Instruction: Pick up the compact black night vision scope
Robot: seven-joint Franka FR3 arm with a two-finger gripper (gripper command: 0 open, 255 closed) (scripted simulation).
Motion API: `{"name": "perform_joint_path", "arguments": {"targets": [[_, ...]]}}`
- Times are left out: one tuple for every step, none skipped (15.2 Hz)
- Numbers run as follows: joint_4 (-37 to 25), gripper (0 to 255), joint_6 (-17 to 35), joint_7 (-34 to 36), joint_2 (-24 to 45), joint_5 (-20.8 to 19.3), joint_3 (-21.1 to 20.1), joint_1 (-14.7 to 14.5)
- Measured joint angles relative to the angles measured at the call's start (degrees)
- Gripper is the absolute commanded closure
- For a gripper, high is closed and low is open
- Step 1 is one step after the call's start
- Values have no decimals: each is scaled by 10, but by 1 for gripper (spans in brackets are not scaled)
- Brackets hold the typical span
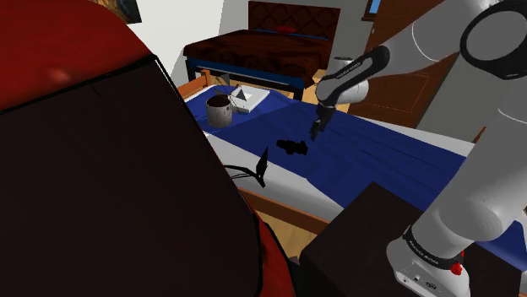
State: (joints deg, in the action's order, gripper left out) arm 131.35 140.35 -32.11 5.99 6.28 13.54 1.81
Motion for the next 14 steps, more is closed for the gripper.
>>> {"name": "perform_joint_path", "arguments": {"targets": [[-13,0,13,-16,24,15,-2,3],[-27,0,21,-33,45,29,-4,8],[-47,0,30,-50,72,45,-8,14],[-63,0,34,-64,91,57,-11,20],[-82,0,37,-77,113,69,-16,26],[-107,0,40,-91,138,81,-21,34],[-125,0,46,-104,161,92,-27,41],[-146,0,51,-114,185,102,-34,47],[-167,0,52,-124,205,110,-40,53],[-191,0,53,-132,228,117,-45,60],[-200,0,56,-138,239,121,-49,64],[-206,0,59,-143,247,125,-51,68],[-212,0,62,-146,256,127,-54,70],[-214,0,66,-149,262,129,-55,72]]}}
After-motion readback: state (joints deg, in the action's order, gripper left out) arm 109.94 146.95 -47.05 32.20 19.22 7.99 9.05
